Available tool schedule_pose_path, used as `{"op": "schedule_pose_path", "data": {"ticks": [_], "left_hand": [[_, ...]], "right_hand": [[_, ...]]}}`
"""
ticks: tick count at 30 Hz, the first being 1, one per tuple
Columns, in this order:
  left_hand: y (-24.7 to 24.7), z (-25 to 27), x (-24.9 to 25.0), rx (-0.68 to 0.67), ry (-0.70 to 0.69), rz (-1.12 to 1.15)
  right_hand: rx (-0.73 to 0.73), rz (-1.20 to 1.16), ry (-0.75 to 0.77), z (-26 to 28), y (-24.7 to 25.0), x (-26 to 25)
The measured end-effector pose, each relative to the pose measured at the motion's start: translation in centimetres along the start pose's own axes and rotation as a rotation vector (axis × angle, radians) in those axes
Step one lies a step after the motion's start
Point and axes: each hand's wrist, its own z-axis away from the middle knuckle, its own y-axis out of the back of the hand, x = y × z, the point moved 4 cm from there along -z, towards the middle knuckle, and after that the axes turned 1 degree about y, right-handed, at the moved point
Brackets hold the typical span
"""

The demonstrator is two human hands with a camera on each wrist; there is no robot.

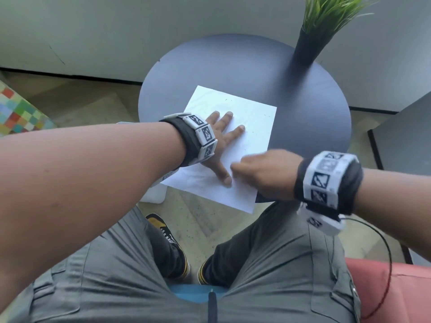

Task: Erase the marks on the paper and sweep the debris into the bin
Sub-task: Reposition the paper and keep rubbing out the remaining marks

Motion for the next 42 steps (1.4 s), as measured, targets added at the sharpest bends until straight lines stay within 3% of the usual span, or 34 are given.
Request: {"op": "schedule_pose_path", "data": {"ticks": [2,5,6,11,14,17,19,24,27,29,33,38,42], "left_hand": [[-0.1,-0.1,0.0,0.001,0.002,-0.008],[-0.1,-0.4,0.0,0.013,-0.007,0.009],[-0.1,-0.4,-0.1,0.017,-0.005,0.017],[-0.3,-0.6,-0.2,0.009,0.01,0.021],[0.3,-0.5,0.0,0.02,0.019,0.013],[1.2,0.1,0.2,0.087,0.01,-0.025],[1.0,0.4,0.3,0.092,-0.003,-0.01],[-0.4,0.9,0.5,0.029,0.013,0.019],[-0.5,0.5,0.4,0.042,0.002,0.031],[-0.8,0.4,0.2,0.048,0.002,0.041],[-1.0,0.3,0.3,0.054,0.009,0.038],[-1.1,-0.1,0.2,0.071,-0.008,0.036],[-1.4,-0.4,0.2,0.066,0.003,0.036]], "right_hand": [[-0.008,0.053,0.055,0.7,-0.4,-0.5],[0.14,0.06,-0.211,0.3,0.7,4.2],[0.166,0.056,-0.239,0.3,0.8,4.8],[0.002,0.037,-0.003,1.1,-1.0,-1.5],[0.139,0.083,-0.185,0.6,-0.3,2.1],[0.179,0.041,-0.344,0.4,0.6,4.9],[0.178,0.035,-0.32,0.5,0.8,3.9],[-0.004,0.078,-0.027,1.2,-0.9,-1.5],[0.122,0.08,-0.235,0.6,0.4,1.8],[0.155,0.057,-0.285,0.3,0.7,2.5],[-0.015,0.027,-0.054,0.5,-0.7,-1.7],[0.133,0.006,-0.264,0.5,0.8,2.8],[-0.037,0.011,-0.017,1.4,-0.9,-2.3]]}}
